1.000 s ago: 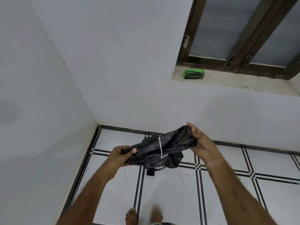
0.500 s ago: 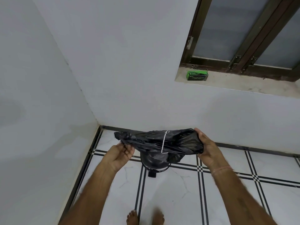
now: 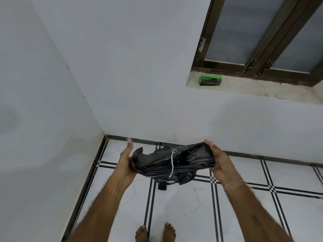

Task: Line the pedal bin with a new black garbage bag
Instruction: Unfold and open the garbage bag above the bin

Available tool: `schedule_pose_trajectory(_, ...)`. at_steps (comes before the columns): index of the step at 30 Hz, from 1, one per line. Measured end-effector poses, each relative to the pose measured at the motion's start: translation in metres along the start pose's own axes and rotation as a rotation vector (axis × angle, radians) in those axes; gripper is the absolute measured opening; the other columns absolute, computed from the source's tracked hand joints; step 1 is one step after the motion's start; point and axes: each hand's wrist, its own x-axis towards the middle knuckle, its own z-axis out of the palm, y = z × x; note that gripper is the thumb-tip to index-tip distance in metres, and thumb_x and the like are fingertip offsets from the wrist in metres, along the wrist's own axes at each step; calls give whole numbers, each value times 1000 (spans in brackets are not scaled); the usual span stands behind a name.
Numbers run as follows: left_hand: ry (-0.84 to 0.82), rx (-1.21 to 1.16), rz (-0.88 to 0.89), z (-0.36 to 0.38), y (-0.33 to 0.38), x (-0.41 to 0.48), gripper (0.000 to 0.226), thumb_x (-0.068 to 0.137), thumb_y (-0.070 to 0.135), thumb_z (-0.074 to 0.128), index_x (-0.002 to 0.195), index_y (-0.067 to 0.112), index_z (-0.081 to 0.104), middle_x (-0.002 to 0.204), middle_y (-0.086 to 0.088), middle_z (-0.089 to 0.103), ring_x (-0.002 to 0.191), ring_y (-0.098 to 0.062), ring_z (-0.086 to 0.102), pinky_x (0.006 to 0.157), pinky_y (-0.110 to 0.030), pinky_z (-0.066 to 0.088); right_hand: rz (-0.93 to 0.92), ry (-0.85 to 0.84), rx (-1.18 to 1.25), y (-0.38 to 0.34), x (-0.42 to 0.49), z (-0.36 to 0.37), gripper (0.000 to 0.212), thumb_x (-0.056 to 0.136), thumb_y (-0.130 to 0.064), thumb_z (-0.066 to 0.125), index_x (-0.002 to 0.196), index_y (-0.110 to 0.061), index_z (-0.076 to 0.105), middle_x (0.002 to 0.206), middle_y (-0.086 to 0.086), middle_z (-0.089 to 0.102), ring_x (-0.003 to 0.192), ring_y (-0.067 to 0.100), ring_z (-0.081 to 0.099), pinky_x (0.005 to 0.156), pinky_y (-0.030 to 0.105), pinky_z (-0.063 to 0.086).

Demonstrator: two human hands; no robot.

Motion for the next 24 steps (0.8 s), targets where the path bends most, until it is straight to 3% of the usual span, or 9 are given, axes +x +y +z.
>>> schedule_pose_trajectory(2, 94, 248, 28, -3, -3, 3, 62, 89, 45, 74, 133, 13, 44, 111, -18, 68, 93, -27, 73, 77, -41, 58, -6, -14, -8, -1, -1, 3, 42, 83, -29, 76, 118, -7, 75, 118, 13, 73, 113, 27, 67, 105, 44, 52)
schedule_pose_trajectory(3, 123, 336, 31, -8, -5, 9, 61, 90, 34, 76, 136, 15, 41, 111, -16, 67, 90, -25, 70, 72, -37, 57, -10, -23, -5, -1, -1, 6, 39, 84, -28, 75, 117, -6, 76, 115, 12, 74, 110, 26, 68, 103, 43, 53)
schedule_pose_trajectory(7, 180, 511, 85, -22, -7, 19, 22, 104, 13, 56, 120, 0, 63, 103, -16, 73, 92, -27, 69, 75, -32, 58, -53, -21, 8, -6, 3, 7, 28, 87, -23, 74, 111, -10, 78, 109, 10, 76, 99, 25, 72, 98, 42, 55)
schedule_pose_trajectory(9, 212, 554, 104, -32, -4, 20, 22, 106, 11, 53, 105, -3, 70, 94, -16, 72, 90, -28, 68, 80, -34, 59, -70, -12, -2, -10, 7, 0, 28, 95, -21, 69, 119, -7, 76, 117, 13, 74, 105, 28, 70, 102, 44, 53)
schedule_pose_trajectory(12, 265, 491, 62, -41, 0, 20, 15, 103, 6, 57, 107, -1, 70, 93, -16, 72, 83, -25, 69, 66, -29, 62, -105, -2, -67, -14, 11, -4, 35, 99, -18, 65, 129, 0, 70, 125, 17, 72, 111, 30, 69, 104, 45, 53)
schedule_pose_trajectory(15, 370, 408, 40, -48, 1, 26, 13, 99, -2, 60, 107, 5, 68, 98, -17, 72, 83, -26, 70, 52, -25, 60, -157, -12, -207, -15, 8, -4, 29, 99, -19, 66, 122, -5, 75, 118, 12, 78, 105, 22, 73, 94, 35, 59)
schedule_pose_trajectory(17, 392, 311, 6, -50, 3, 30, 17, 100, -7, 56, 102, 8, 63, 98, -16, 70, 82, -25, 69, 54, -29, 61, -195, -34, -285, -15, 6, -5, 25, 98, -20, 67, 118, -8, 78, 112, 9, 80, 101, 18, 75, 86, 26, 60)
schedule_pose_trajectory(21, 323, 2, -98, -43, 3, 30, 34, 103, -15, 37, 90, 14, 51, 95, -16, 64, 84, -24, 64, 74, -36, 57, -194, -71, -353, -14, 3, -6, 22, 100, -20, 66, 114, -9, 79, 106, 8, 81, 96, 15, 76, 80, 21, 60)
schedule_pose_trajectory(24, 201, -185, -94, -34, -1, 24, 37, 101, -14, 33, 87, 8, 58, 89, -18, 71, 88, -27, 67, 66, -36, 64, -186, -41, -349, -14, 2, -5, 21, 100, -20, 66, 111, -10, 80, 104, 6, 82, 93, 14, 77, 76, 19, 59)
